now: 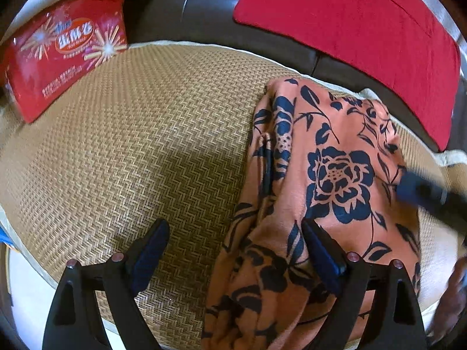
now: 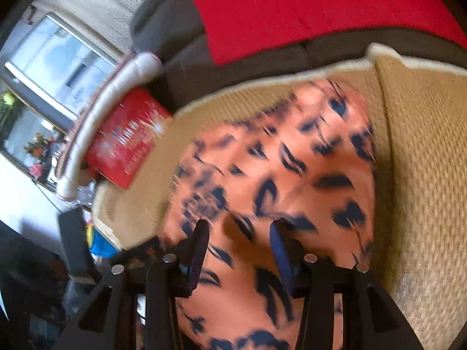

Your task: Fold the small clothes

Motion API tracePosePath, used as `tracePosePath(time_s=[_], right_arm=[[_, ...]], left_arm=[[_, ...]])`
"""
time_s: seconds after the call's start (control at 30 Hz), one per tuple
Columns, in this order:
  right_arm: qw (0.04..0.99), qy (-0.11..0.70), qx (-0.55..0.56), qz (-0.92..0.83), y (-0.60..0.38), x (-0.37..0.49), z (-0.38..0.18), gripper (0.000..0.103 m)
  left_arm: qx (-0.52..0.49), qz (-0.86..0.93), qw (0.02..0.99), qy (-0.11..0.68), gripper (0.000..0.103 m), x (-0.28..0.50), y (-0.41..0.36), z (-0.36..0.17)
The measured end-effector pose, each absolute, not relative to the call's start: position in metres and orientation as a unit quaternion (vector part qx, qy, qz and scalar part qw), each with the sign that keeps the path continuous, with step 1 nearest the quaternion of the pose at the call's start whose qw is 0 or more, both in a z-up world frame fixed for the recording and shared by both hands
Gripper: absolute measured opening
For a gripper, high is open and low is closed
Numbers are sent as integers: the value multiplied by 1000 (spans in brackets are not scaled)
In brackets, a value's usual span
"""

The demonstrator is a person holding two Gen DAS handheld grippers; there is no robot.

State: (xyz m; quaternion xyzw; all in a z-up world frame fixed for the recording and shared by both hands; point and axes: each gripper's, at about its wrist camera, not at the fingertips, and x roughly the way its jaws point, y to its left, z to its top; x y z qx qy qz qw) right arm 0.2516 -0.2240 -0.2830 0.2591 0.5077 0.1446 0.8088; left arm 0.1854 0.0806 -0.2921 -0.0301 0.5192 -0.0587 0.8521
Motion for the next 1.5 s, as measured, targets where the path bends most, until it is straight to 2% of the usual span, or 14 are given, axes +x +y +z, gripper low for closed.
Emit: tracePosePath(time_s=[0.13, 0.3, 0.37, 0.53, 0.7, 0.93, 1.1, 1.2, 1.3, 1.5], right_arm=[[810, 512, 240, 152, -209, 289, -281, 48], [780, 555, 240, 162, -183, 350, -305, 48], [763, 583, 239, 147, -170, 371, -324, 51], [770, 575, 237, 141, -167, 372, -322, 52], [798, 513, 272, 161, -206, 320, -276, 54], [820, 487, 254, 159, -233, 215, -223, 53], [807, 525, 237, 130, -233, 170, -238, 51], [799, 555, 208, 106, -234, 160, -258, 38], [810, 548, 177, 109, -231, 160, -261, 39], [821, 541, 150, 101, -221, 157, -260, 39]], left_arm=[[-30, -62, 851, 520, 92, 187, 83, -294], [-24, -65, 851, 520, 92, 177, 81, -294], [-15, -65, 853, 517, 92, 173, 80, -292], [-26, -79, 850, 520, 92, 164, 87, -290], [-63, -88, 854, 509, 92, 161, 103, -281], [-60, -77, 866, 491, 92, 155, 110, -276], [-57, -60, 859, 504, 92, 152, 110, -285], [-67, -54, 847, 525, 96, 154, 115, -299], [-78, -48, 846, 526, 98, 153, 119, -301], [-26, -30, 875, 483, 97, 150, 110, -283]])
